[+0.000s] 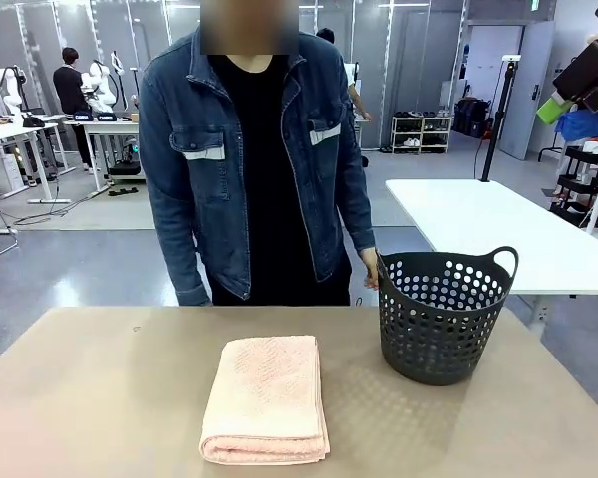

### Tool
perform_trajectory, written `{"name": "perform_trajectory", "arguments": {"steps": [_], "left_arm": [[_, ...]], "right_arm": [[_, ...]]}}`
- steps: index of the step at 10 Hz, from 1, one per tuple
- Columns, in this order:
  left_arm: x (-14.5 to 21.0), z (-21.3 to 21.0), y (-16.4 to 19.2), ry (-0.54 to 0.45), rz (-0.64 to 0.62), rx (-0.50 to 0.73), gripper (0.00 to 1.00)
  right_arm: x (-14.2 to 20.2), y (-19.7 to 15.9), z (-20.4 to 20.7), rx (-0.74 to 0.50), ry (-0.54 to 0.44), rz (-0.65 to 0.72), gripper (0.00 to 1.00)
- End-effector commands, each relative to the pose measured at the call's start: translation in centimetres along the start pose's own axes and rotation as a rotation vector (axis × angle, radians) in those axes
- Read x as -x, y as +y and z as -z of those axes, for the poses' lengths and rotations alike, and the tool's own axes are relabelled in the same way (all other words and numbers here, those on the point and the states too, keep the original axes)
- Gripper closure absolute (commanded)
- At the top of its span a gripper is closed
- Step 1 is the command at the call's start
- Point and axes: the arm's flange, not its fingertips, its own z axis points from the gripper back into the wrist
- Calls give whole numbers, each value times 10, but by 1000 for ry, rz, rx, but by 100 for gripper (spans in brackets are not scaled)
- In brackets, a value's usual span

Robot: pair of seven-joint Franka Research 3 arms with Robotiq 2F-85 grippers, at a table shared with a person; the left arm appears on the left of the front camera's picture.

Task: Fold the towel.
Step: Pick up the 100 cm Hotel Towel and place it on the left side of the table.

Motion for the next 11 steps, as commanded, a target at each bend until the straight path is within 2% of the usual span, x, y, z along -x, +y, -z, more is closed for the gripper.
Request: {"name": "perform_trajectory", "arguments": {"steps": [1,4,8,11], "left_arm": [[7,35,-9,46,-79,92,0],[34,82,-21,46,-118,196,0],[72,172,-41,55,-190,440,0],[86,225,-59,45,-199,522,0]], "right_arm": [[1,0,0,-2,-2,4,0],[1,0,0,-2,-2,4,0],[1,0,0,-2,-2,4,0],[1,0,0,-2,-2,4,0]]}}
